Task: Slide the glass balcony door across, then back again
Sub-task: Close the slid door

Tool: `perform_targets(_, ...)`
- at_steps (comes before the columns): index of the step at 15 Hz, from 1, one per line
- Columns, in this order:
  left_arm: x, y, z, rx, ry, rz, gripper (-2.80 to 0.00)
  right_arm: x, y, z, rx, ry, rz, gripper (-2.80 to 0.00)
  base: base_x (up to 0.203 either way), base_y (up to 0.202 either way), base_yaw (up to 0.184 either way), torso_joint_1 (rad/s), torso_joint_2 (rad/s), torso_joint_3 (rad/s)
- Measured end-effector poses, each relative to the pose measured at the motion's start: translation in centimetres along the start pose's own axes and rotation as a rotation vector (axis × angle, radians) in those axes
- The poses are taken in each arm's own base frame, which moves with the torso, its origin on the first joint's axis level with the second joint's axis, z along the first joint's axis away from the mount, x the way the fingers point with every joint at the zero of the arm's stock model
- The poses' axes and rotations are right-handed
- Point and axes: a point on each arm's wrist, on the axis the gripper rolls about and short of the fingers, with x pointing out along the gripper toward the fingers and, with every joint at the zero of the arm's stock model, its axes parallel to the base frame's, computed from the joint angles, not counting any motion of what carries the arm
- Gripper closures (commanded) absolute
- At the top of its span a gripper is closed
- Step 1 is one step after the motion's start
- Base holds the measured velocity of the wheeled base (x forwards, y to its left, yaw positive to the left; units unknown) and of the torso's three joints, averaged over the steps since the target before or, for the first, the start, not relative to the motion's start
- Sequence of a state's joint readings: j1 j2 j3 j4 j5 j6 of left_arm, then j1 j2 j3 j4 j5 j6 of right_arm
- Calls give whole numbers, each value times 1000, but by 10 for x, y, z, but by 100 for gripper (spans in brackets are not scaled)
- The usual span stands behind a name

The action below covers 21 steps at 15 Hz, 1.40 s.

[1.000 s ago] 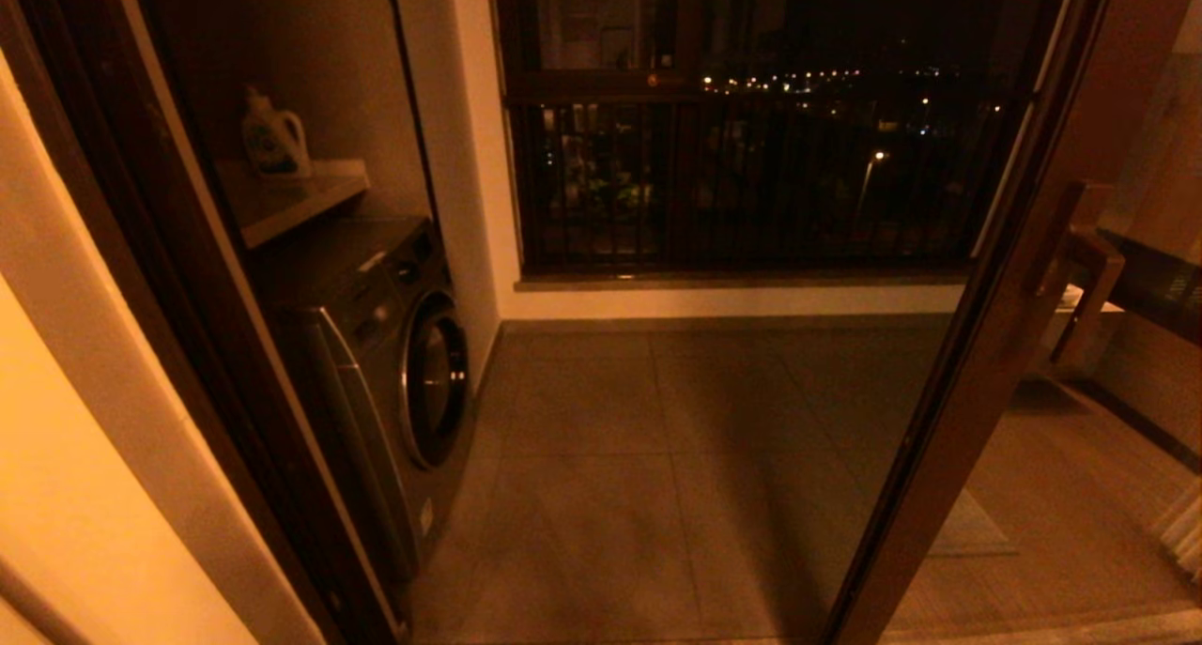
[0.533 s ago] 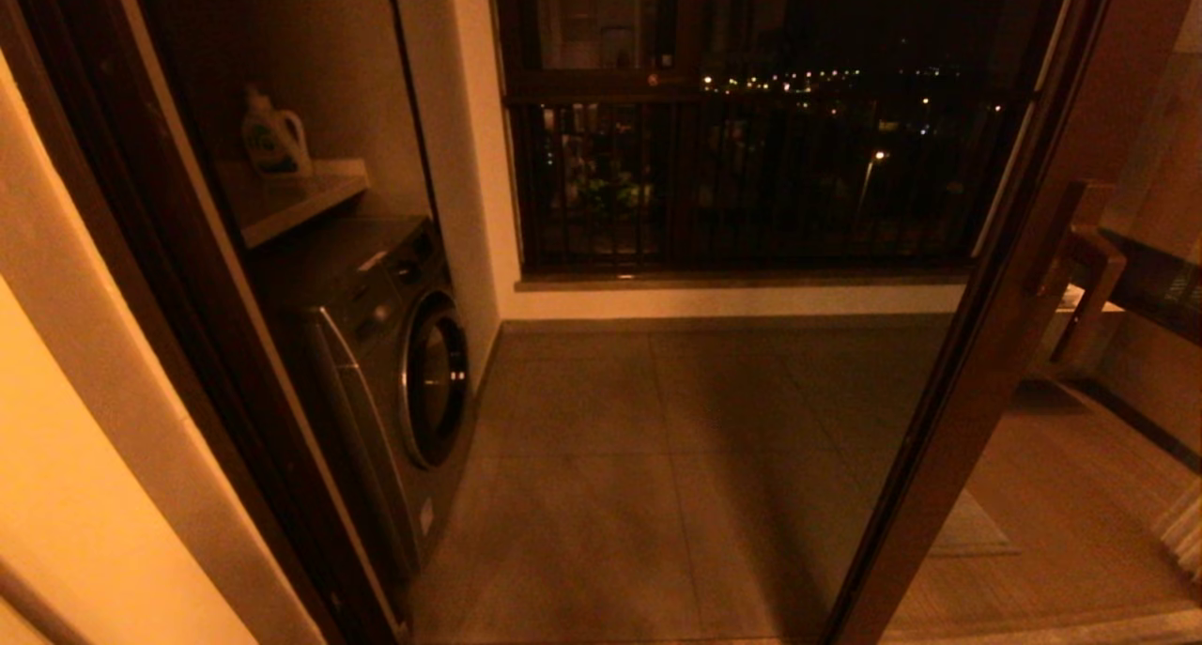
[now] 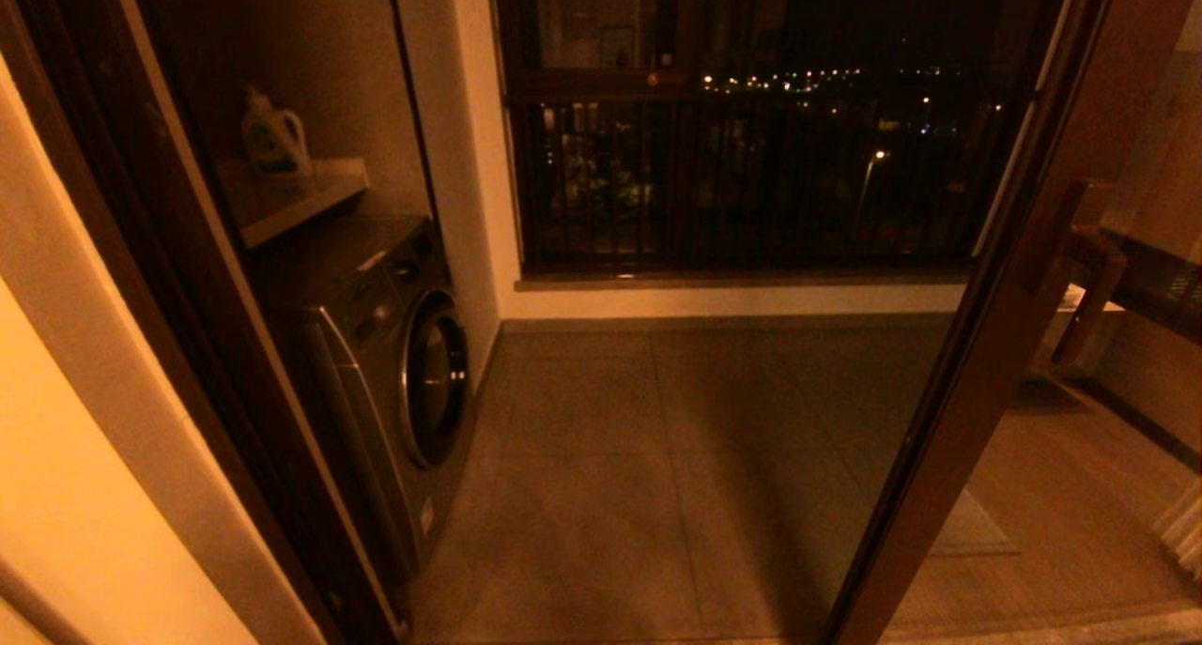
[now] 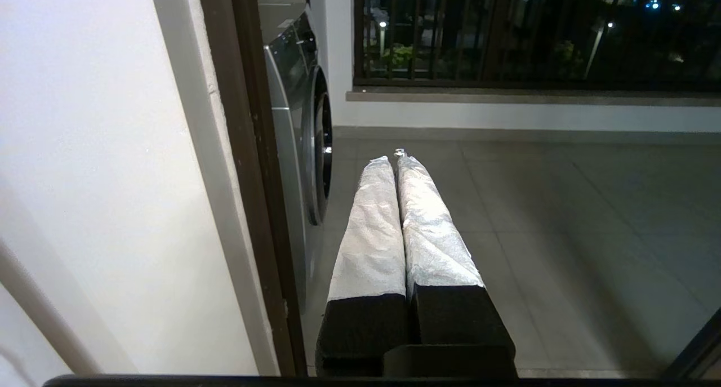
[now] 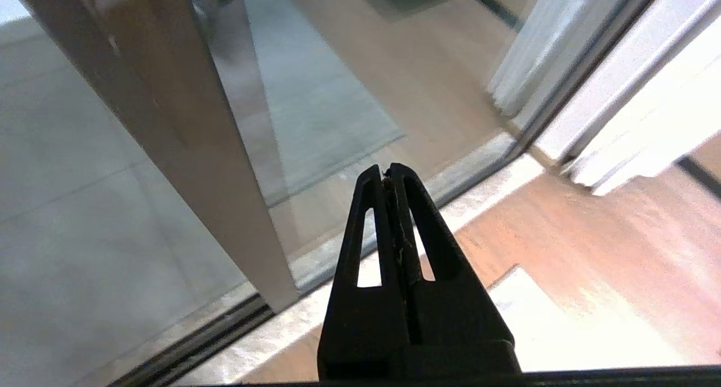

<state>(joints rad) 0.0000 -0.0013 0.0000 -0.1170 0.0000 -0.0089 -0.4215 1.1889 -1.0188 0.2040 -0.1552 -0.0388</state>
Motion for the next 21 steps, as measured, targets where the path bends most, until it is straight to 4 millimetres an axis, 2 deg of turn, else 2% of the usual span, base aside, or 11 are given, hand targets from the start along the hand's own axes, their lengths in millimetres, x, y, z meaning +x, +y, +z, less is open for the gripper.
perform_targets(3, 0, 0, 0, 0, 0, 0, 0, 24, 1, 9, 10, 6, 91, 0, 0, 0, 0, 0, 0, 0)
perform_targets(7, 0, 0, 0, 0, 0, 0, 0, 58, 3, 25, 15, -115, 284, 0, 0, 0, 0, 0, 0, 0)
perform_targets(11, 0, 0, 0, 0, 0, 0, 0, 81, 4, 32, 13, -124, 358, 0, 0, 0, 0, 0, 0, 0)
perform_targets(17, 0, 0, 0, 0, 0, 0, 0, 92, 17, 22, 8, -52, 514, 0, 0, 0, 0, 0, 0, 0)
perform_targets(21, 0, 0, 0, 0, 0, 0, 0, 97, 25, 26, 1, -47, 559, 0, 0, 0, 0, 0, 0, 0)
